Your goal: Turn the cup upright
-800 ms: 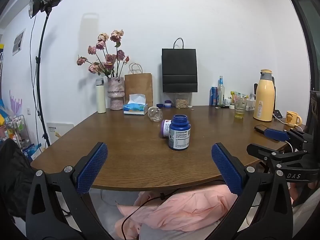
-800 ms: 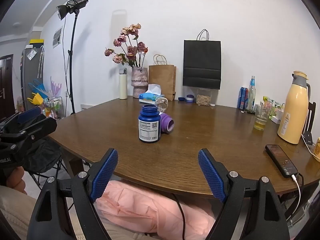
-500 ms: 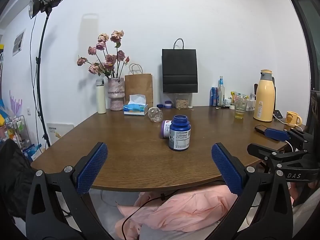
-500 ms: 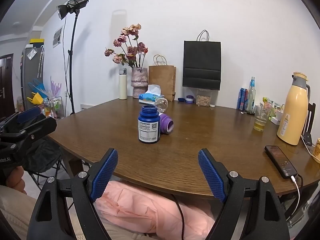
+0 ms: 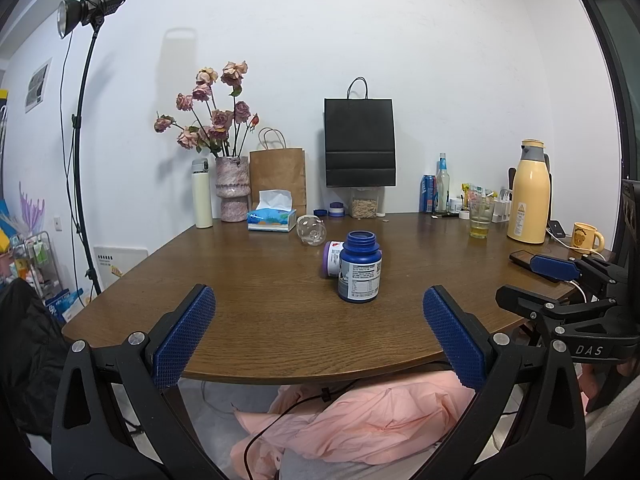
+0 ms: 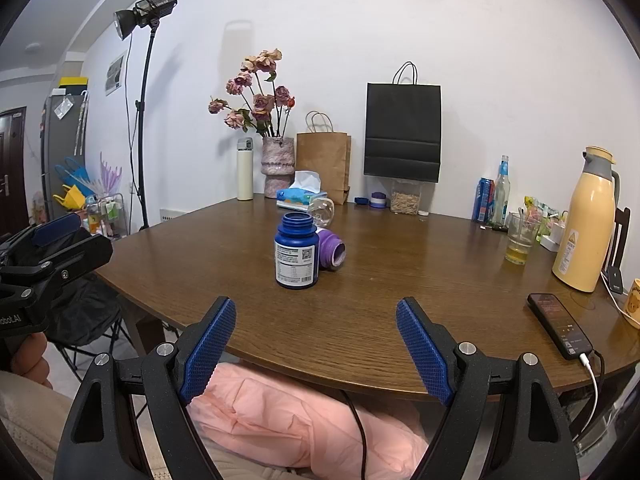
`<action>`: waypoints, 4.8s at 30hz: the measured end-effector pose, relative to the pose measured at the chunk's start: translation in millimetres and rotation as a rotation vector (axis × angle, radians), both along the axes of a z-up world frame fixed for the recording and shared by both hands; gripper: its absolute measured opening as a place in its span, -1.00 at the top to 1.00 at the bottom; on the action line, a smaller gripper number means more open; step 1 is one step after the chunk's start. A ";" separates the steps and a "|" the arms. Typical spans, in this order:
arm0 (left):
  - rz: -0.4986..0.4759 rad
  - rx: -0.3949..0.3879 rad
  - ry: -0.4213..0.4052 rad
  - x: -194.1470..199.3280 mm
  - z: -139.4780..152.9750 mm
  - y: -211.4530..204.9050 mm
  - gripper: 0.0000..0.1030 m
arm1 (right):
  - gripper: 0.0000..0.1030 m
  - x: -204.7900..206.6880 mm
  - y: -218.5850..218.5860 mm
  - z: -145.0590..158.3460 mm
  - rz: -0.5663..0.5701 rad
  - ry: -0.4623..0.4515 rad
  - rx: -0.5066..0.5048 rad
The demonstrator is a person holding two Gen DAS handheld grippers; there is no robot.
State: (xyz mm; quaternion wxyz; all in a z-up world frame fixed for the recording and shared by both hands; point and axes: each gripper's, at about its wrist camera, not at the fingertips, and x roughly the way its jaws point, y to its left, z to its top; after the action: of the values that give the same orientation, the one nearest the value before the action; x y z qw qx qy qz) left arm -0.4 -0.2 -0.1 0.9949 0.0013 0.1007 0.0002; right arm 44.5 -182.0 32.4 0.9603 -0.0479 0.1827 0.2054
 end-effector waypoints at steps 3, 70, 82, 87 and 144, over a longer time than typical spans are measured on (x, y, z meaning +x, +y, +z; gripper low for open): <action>0.000 -0.001 0.000 -0.1 0.1 0.1 -1.00 | -0.68 -0.1 0.1 -0.7 0.000 0.001 0.000; -0.046 -0.014 0.041 6.0 -1.8 0.8 -1.00 | -0.68 3.4 5.1 -5.2 0.019 0.039 0.001; 0.028 0.017 0.093 110.7 8.6 47.1 -1.00 | -0.68 66.6 -8.2 -31.7 0.061 0.237 0.035; -0.020 -0.056 0.164 192.3 15.3 74.6 -1.00 | -0.45 122.1 -9.0 -31.6 0.044 0.256 -0.008; -0.238 0.153 0.466 400.2 24.7 -1.9 -0.16 | -0.23 378.5 25.7 -10.4 0.126 0.364 0.190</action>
State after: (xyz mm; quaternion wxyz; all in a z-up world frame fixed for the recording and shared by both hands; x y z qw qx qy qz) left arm 399.8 -2.1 24.6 0.9350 0.0883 0.3257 -0.1093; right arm 423.0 -156.3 22.0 0.8970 0.0692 0.3294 0.2866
